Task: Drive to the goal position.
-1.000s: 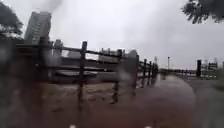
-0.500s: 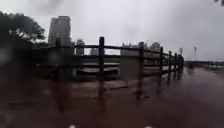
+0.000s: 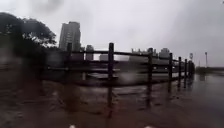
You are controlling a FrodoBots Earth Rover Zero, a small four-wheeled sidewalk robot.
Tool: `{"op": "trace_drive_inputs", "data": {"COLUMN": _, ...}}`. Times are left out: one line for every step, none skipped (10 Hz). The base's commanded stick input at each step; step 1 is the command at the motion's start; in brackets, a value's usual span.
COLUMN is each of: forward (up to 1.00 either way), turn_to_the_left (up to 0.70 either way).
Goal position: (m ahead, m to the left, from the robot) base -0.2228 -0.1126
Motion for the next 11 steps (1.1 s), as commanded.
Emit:
{"op": "trace_drive_inputs", "data": {"forward": 0.0, "turn_to_the_left": 1.0}}
{"op": "trace_drive_inputs", "data": {"forward": 0.0, "turn_to_the_left": 1.0}}
{"op": "trace_drive_inputs", "data": {"forward": 0.16, "turn_to_the_left": 0.9}}
{"op": "trace_drive_inputs", "data": {"forward": 0.64, "turn_to_the_left": 0.62}}
{"op": "trace_drive_inputs", "data": {"forward": 0.93, "turn_to_the_left": 0.37}}
{"op": "trace_drive_inputs", "data": {"forward": 0.66, "turn_to_the_left": 0.26}}
{"op": "trace_drive_inputs", "data": {"forward": 0.38, "turn_to_the_left": 0.15}}
{"op": "trace_drive_inputs", "data": {"forward": 0.1, "turn_to_the_left": 0.04}}
{"op": "trace_drive_inputs", "data": {"forward": 0.0, "turn_to_the_left": 0.0}}
{"op": "trace_drive_inputs", "data": {"forward": 0.0, "turn_to_the_left": 0.0}}
{"op": "trace_drive_inputs", "data": {"forward": 0.0, "turn_to_the_left": 0.0}}
